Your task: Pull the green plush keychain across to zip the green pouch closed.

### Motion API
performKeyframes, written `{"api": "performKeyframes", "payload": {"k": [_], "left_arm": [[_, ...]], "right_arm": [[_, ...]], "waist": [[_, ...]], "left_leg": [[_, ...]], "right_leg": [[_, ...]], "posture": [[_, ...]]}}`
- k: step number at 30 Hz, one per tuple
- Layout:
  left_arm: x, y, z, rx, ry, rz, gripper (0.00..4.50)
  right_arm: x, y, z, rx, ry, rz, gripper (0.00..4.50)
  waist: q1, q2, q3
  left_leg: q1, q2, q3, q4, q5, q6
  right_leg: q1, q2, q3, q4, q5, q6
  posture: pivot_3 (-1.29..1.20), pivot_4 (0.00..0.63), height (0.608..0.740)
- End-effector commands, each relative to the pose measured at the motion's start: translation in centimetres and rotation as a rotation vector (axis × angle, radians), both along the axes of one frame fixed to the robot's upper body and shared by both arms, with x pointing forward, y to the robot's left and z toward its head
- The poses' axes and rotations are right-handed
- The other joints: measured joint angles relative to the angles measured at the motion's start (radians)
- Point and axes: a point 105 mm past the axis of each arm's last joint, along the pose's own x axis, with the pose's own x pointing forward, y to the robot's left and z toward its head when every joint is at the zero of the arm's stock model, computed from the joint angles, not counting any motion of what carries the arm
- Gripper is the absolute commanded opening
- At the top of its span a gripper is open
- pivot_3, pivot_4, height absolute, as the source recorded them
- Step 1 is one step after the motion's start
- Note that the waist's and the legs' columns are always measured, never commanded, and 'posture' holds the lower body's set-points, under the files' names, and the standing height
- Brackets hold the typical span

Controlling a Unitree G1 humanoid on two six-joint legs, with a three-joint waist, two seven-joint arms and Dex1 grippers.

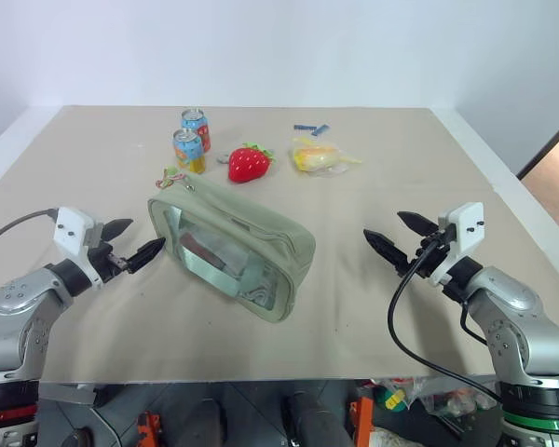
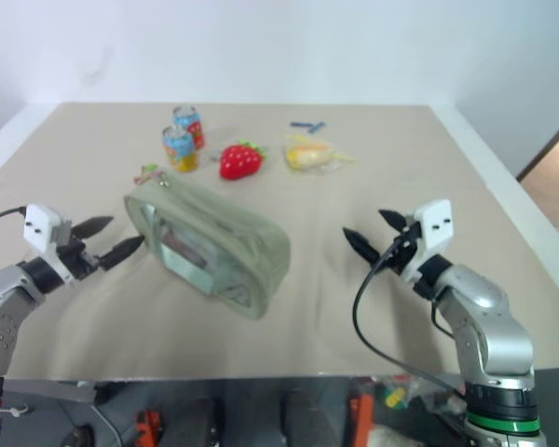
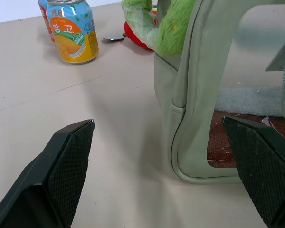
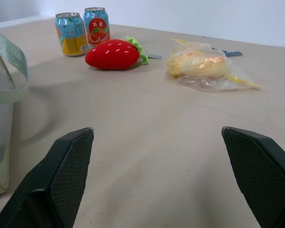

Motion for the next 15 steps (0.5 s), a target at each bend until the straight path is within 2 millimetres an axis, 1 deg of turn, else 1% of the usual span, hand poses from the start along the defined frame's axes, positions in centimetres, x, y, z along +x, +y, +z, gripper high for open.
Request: {"api": "performKeyframes", "payload": {"k": [1, 4, 8, 10, 15], "left_arm": [[-0.4, -0.3, 1.6, 0.008, -0.052, -0.022, 4.45], [-1.0, -0.8, 1.9, -0.033, -0.049, -0.07, 4.45], [-1.5, -0.7, 2.4, -0.048, -0.051, -0.088, 4.45], [-2.1, -0.4, 3.1, -0.059, -0.055, -0.108, 4.45], [-4.3, 0.0, 4.9, -0.058, -0.021, -0.214, 4.45]], "right_arm": [[-0.3, 0.2, 1.3, 0.0, -0.055, 0.008, 4.48], [-0.3, 0.2, 1.2, -0.002, -0.049, 0.021, 4.48], [-0.3, 0.2, 1.2, -0.001, -0.047, 0.03, 4.48], [-0.1, 0.0, 1.5, 0.0, -0.046, 0.035, 4.48], [0.2, 0.1, 2.6, 0.011, -0.048, 0.081, 4.48]], "waist": [[0.0, 0.0, 0.0], [0.0, 0.0, 0.0], [0.0, 0.0, 0.0], [0.0, 0.0, 0.0], [-0.003, 0.0, 0.0]], "left_leg": [[0.0, 0.0, 0.0, 0.0, 0.0, 0.0], [0.0, 0.0, 0.0, 0.0, 0.0, 0.0], [0.0, 0.0, 0.0, 0.0, 0.0, 0.0], [0.0, 0.001, 0.0, 0.0, 0.0, 0.0], [0.0, 0.001, 0.001, 0.0, 0.0, 0.0]], "right_leg": [[0.0, 0.0, 0.0, 0.0, 0.0, 0.0], [0.0, 0.0, 0.0, 0.0, 0.0, 0.0], [0.0, 0.0, 0.0, 0.0, 0.0, 0.0], [0.0, 0.0, 0.0, 0.0, 0.0, 0.0], [-0.001, 0.0, 0.0, 0.0, 0.0, -0.001]], "posture": [[0.0, 0.15, 0.74], [0.0, 0.15, 0.74], [0.0, 0.15, 0.74], [0.0, 0.15, 0.74], [0.0, 0.15, 0.74]]}}
